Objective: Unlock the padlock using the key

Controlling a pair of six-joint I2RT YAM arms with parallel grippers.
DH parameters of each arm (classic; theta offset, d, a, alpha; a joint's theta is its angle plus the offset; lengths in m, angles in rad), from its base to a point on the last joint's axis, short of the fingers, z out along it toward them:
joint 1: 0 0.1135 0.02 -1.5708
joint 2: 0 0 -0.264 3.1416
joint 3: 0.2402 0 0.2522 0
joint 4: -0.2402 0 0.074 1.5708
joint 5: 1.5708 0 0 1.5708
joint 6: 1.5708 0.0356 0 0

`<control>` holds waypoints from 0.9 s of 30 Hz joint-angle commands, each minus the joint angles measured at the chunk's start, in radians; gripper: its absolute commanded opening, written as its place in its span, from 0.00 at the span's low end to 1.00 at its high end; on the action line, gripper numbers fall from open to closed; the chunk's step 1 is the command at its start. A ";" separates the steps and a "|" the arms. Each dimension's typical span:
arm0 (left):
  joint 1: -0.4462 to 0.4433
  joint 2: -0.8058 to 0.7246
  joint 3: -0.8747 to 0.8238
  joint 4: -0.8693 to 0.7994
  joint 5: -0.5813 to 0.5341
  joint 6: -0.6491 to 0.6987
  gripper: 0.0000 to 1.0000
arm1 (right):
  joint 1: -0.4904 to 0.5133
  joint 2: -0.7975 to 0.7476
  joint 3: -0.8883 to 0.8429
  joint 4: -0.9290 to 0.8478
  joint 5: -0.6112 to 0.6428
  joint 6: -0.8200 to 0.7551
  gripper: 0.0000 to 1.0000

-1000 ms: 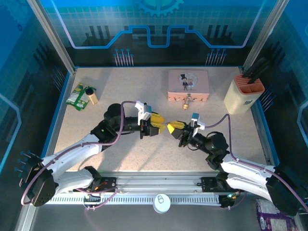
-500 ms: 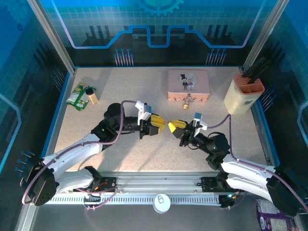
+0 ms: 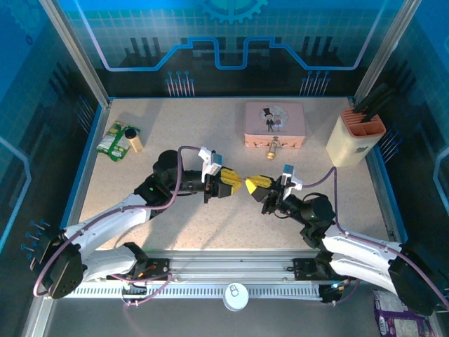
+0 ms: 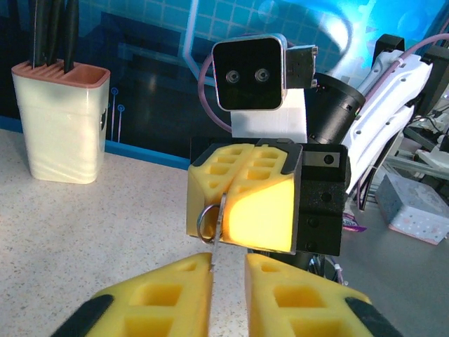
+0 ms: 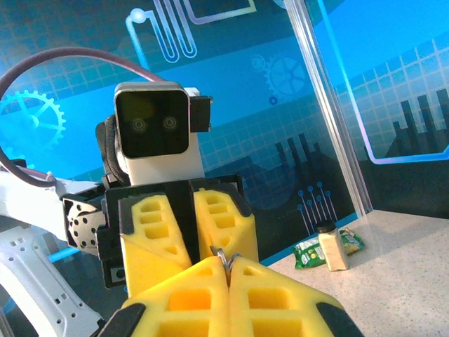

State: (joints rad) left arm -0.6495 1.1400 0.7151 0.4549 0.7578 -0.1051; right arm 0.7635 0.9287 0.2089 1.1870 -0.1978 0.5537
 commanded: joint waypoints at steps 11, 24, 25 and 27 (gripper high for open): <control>0.008 0.012 0.017 0.049 0.042 -0.007 0.17 | 0.031 -0.009 -0.015 0.030 0.009 -0.015 0.00; 0.007 -0.006 0.053 -0.079 -0.024 0.049 0.00 | 0.034 -0.044 -0.025 -0.042 0.037 -0.060 0.20; 0.007 -0.009 0.067 -0.122 -0.040 0.069 0.00 | 0.033 -0.070 -0.024 -0.092 0.055 -0.077 0.29; 0.007 -0.014 0.100 -0.216 -0.076 0.107 0.00 | 0.028 -0.134 -0.014 -0.222 0.080 -0.119 0.40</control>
State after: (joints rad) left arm -0.6468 1.1484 0.7532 0.3634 0.7357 -0.0673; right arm 0.7864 0.8639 0.1951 1.0870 -0.1684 0.5083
